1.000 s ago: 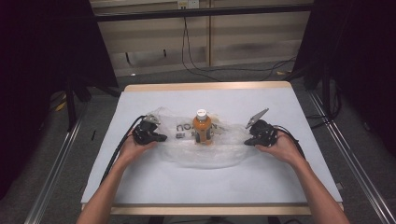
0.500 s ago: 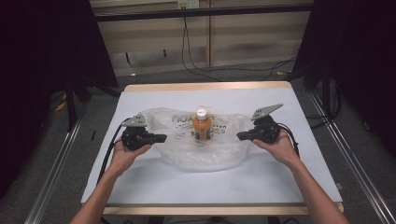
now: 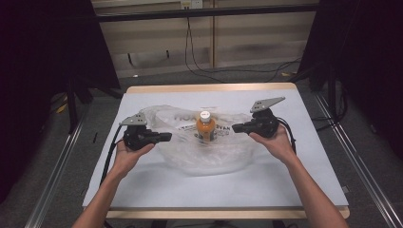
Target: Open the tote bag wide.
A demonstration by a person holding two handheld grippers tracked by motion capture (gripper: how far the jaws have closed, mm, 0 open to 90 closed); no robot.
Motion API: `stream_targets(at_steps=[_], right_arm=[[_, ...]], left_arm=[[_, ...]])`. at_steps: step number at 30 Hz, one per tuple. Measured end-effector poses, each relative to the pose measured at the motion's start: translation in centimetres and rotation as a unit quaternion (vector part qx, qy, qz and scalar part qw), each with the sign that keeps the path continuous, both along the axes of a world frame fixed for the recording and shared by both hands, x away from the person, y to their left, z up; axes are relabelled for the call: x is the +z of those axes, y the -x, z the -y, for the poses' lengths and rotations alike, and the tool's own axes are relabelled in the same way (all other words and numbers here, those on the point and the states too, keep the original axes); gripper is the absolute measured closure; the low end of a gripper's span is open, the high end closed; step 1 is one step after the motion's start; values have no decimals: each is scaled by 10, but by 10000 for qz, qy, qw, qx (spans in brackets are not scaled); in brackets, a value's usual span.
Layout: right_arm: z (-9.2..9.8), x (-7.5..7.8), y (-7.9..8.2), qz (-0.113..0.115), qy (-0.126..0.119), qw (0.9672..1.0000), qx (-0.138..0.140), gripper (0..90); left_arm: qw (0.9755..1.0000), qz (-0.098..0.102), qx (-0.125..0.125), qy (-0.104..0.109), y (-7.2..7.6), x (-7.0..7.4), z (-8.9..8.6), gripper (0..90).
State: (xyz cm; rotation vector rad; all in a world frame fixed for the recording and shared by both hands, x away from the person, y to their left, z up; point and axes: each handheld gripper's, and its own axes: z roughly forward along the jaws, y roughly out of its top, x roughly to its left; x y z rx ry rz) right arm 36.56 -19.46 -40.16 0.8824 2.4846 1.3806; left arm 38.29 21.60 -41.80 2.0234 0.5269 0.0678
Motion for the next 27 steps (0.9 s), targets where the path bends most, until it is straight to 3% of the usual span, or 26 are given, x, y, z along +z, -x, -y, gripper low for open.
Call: stream_targets(at_steps=[2, 6, 10, 13, 15, 19, 20, 27], right_arm=[[-4, 0, -3, 20, 63, 10000, -29, 900], [-5, -1, -8, 7, 98, 9999, -114, 900], [-3, -6, -12, -53, 179, 9996, -211, 900], [-2, -7, -13, -68, 196, 9995, -238, 900], [-3, -7, -13, -87, 239, 9994, -245, 900], [-5, -10, -14, -86, 245, 9994, -218, 900], [-5, -9, -14, -80, 230, 9995, -213, 900], [-4, -4, -11, -33, 207, 9995, -223, 900]], left_arm=[[9999, -107, 85, 6, -1, -5, -1, 900], [9994, -124, 128, -291, -1, -14, -9, 900], [9991, -181, 45, -380, 6, -19, -17, 900], [9976, -170, 13, -665, 15, -23, -16, 900], [9973, -330, -27, -650, 21, -29, -16, 900], [9968, -408, -30, -688, 25, -40, -18, 900], [9964, -346, -58, -777, 27, -39, -18, 900], [9973, 58, -435, -592, 61, -16, -7, 900]])
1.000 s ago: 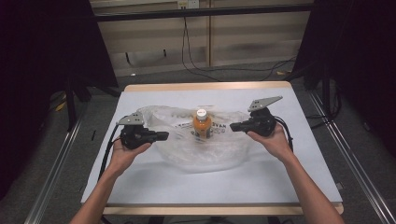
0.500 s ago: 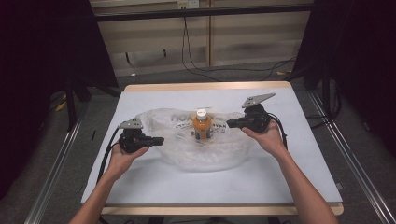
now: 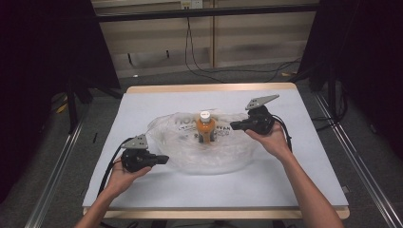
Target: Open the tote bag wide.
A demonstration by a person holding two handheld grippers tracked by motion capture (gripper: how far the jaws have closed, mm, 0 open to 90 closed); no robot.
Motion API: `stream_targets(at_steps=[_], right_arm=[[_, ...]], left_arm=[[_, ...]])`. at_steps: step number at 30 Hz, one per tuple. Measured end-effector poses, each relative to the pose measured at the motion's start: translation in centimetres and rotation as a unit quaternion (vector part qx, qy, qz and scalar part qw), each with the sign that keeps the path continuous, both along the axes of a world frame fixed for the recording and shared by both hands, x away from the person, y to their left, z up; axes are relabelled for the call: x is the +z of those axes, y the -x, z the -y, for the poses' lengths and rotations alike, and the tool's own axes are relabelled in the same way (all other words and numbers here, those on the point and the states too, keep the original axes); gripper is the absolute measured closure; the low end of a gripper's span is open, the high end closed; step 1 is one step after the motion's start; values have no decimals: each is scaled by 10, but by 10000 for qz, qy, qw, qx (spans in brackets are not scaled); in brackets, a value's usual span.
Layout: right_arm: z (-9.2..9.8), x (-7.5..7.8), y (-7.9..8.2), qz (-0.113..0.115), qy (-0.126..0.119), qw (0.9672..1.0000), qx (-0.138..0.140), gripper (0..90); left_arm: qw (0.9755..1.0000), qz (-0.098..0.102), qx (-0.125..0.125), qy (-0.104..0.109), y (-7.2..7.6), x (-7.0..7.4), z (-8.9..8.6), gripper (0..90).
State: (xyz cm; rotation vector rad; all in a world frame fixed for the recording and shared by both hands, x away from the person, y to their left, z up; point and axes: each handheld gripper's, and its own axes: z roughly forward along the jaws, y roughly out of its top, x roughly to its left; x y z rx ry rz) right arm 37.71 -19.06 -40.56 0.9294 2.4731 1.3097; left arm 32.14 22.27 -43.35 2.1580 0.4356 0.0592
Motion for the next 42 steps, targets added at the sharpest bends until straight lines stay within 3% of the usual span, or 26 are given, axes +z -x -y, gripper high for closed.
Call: stream_targets(at_steps=[3, 9, 12, 14, 16, 17, 19, 21, 23, 24, 27, 28, 30, 31, 34, 35, 36, 38, 39, 42], right_arm=[[1, 3, 1, 42, -16, 10000, 6, 900], [-2, 15, 3, 165, -50, 9998, 61, 900], [-6, 23, 0, 209, -120, 9997, 89, 900], [-9, 29, -3, 252, -126, 9995, 123, 900], [-13, 34, -7, 270, -128, 9994, 155, 900], [-15, 36, -9, 264, -78, 9995, 160, 900], [-19, 38, -15, 247, 32, 9995, 174, 900], [-24, 38, -20, 167, 149, 9995, 235, 900], [-28, 32, -27, 45, 372, 9988, 307, 900], [-31, 28, -30, -21, 520, 9980, 345, 900], [-36, 13, -37, -224, 907, 9943, 507, 900], [-37, 6, -40, -348, 1037, 9926, 529, 900], [-39, -7, -45, -525, 1376, 9876, 537, 900], [-40, -14, -47, -656, 1516, 9849, 524, 900], [-40, -33, -51, -874, 1835, 9773, 597, 900], [-40, -39, -52, -945, 1927, 9746, 638, 900], [-40, -43, -52, -977, 2041, 9720, 629, 900], [-40, -50, -52, -1013, 2376, 9636, 686, 900], [-41, -52, -50, -1044, 2430, 9621, 660, 900], [-41, -51, -46, -937, 2649, 9570, 727, 900]], left_arm=[[9999, 143, -51, 45, 6, 12, 1, 900], [9975, 484, -14, 507, 6, 42, 0, 900], [9957, 621, -31, 683, -3, 61, 6, 900], [9946, 739, -69, 719, -12, 75, 12, 900], [9946, 733, -131, 719, -25, 88, 20, 900], [9946, 834, -111, 608, -32, 94, 24, 900], [9958, 791, -160, 430, -46, 100, 36, 900], [9968, 774, -163, -96, -62, 97, 51, 900], [9955, 703, -222, -596, -76, 84, 68, 900], [9934, 683, -259, -883, -82, 76, 76, 900], [9876, 552, -370, -1422, -96, 50, 97, 900], [9865, 418, -389, -1533, -101, 40, 103, 900], [9784, 348, -340, -2010, -110, 20, 111, 900], [9755, 247, -390, -2153, -114, 10, 113, 900], [9717, 68, -315, -2339, -120, -15, 112, 900], [9680, 109, -300, -2489, -121, -21, 111, 900], [9661, 113, -287, -2564, -120, -25, 110, 900], [9678, 103, -258, -2500, -120, -25, 105, 900], [9666, 109, -229, -2551, -118, -25, 103, 900], [9593, 197, -211, -2810, -118, -23, 95, 900]])
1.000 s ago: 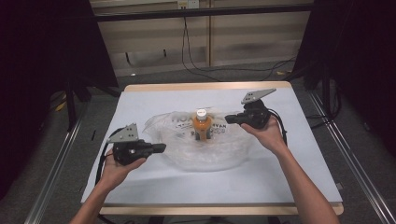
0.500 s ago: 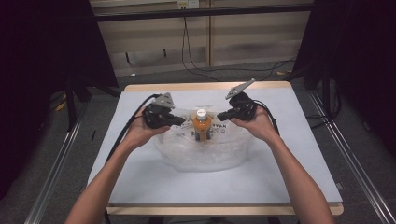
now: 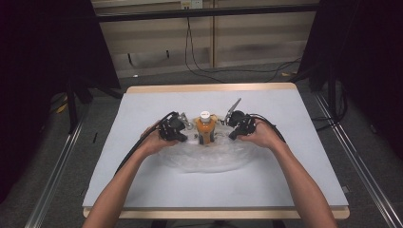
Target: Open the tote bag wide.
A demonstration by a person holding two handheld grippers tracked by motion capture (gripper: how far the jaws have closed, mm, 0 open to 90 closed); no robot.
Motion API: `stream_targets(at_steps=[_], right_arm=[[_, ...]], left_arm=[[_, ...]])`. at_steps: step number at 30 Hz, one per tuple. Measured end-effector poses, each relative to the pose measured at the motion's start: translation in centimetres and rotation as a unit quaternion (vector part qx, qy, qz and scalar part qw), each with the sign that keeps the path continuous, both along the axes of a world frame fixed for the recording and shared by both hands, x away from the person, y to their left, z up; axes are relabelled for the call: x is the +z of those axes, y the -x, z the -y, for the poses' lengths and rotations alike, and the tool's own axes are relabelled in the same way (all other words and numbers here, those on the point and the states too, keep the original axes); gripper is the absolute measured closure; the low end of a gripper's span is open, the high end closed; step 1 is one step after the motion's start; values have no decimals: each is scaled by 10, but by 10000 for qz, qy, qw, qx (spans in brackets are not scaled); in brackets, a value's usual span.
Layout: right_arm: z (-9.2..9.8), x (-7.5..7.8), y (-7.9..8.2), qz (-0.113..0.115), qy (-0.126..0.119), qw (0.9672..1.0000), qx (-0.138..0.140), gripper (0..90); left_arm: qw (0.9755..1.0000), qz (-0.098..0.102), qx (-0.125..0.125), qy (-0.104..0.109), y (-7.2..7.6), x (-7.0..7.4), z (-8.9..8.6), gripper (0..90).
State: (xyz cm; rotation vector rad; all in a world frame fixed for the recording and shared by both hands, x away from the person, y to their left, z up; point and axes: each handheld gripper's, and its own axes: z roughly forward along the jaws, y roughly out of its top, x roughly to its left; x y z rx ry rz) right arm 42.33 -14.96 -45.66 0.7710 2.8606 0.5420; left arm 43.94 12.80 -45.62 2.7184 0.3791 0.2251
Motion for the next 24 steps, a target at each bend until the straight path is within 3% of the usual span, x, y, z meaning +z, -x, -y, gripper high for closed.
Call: stream_targets(at_steps=[2, 7, 9, 11, 13, 14, 16, 20, 21, 22, 24], right_arm=[[0, 1, 4, 98, 233, 9996, 83, 900], [15, 2, 14, 162, 583, 9981, 154, 900], [24, 3, 18, 169, 697, 9973, 185, 900], [34, 3, 24, 134, 831, 9963, 161, 900], [43, 4, 28, 102, 968, 9950, 205, 900], [48, 4, 31, 82, 968, 9952, 148, 900], [57, 4, 33, 27, 899, 9959, 99, 900], [70, 4, 37, 70, 844, 9964, 2, 900], [73, 4, 37, 120, 925, 9956, -53, 900], [76, 4, 38, 194, 1012, 9946, -79, 900], [81, 3, 39, 199, 924, 9954, -158, 900]], left_arm=[[9998, -55, 65, -155, -1, 1, -9, 900], [9995, -130, 254, -111, 1, 1, -33, 900], [9995, -122, 206, -221, 4, 1, -38, 900], [9989, -69, 60, -464, 6, 4, -42, 900], [9986, -109, 3, -516, 7, 4, -44, 900], [9992, -96, 179, -348, 8, 2, -43, 900], [9988, -115, 64, -478, 6, 4, -43, 900], [9990, -193, 247, -305, 4, 2, -43, 900], [9990, -187, 135, -385, 2, 3, -45, 900], [9992, -203, 206, -282, 1, 2, -45, 900], [9992, -198, 205, -291, 1, 2, -45, 900]])
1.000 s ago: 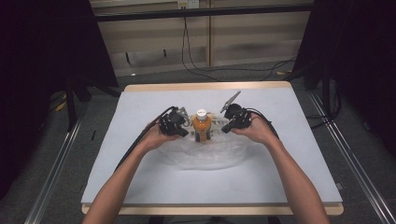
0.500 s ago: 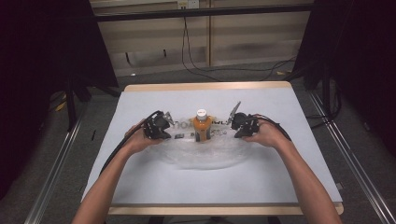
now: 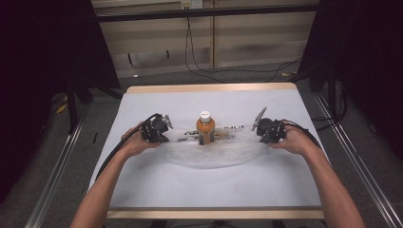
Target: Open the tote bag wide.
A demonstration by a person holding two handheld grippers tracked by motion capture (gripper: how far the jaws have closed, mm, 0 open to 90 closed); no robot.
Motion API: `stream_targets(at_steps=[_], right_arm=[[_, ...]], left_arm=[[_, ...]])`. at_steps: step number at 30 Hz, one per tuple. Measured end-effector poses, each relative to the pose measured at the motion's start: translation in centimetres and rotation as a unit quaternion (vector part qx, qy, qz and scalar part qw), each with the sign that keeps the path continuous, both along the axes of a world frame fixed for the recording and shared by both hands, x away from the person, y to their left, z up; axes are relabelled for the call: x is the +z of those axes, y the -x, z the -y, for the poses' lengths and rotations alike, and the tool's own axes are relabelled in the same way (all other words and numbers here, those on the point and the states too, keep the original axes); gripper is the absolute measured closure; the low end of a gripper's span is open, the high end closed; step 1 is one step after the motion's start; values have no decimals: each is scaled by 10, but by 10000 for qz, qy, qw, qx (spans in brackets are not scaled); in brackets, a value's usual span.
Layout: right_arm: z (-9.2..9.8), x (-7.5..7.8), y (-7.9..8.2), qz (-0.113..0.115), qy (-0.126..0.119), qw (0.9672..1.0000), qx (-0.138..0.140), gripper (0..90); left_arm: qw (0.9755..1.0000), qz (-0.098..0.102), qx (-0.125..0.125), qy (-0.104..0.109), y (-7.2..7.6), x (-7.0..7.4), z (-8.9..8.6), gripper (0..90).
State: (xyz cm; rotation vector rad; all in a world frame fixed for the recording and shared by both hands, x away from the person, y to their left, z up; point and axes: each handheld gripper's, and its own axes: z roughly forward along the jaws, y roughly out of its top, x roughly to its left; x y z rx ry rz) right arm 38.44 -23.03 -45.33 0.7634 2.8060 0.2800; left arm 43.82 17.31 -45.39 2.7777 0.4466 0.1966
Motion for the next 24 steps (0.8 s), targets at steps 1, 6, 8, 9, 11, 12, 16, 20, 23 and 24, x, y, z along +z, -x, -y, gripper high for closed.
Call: stream_targets(at_steps=[1, 6, 8, 9, 11, 12, 16, 20, 23, 24], right_arm=[[1, 0, 1, 7, -55, 10000, -30, 900], [6, -2, 6, 171, -145, 9997, -66, 900], [5, -2, 6, 154, -119, 9998, -92, 900], [5, -1, 6, 158, -119, 9997, -108, 900], [6, -1, 5, 172, -211, 9995, -156, 900], [7, -1, 5, 164, -305, 9992, -200, 900], [8, 5, 5, 264, -919, 9951, -259, 900], [4, 16, 6, 341, -1424, 9890, -189, 900], [-1, 29, 8, 512, -1654, 9849, -92, 900], [-2, 33, 8, 606, -1798, 9818, -72, 900]], left_arm=[[10000, 67, -30, -64, 2, 0, 0, 900], [9999, 55, 104, 4, 4, 0, -1, 900], [9998, 14, 198, 84, 4, 0, -1, 900], [9996, -19, 212, 204, 4, 0, -1, 900], [9986, -47, 191, 498, 5, 2, -2, 900], [9980, 0, 152, 611, 7, 3, -2, 900], [9949, 62, 130, 994, 14, 11, -3, 900], [9903, 137, 105, 1381, 22, 25, -2, 900], [9861, 145, 27, 1653, 28, 33, 2, 900], [9844, 123, 12, 1754, 30, 34, 4, 900]])
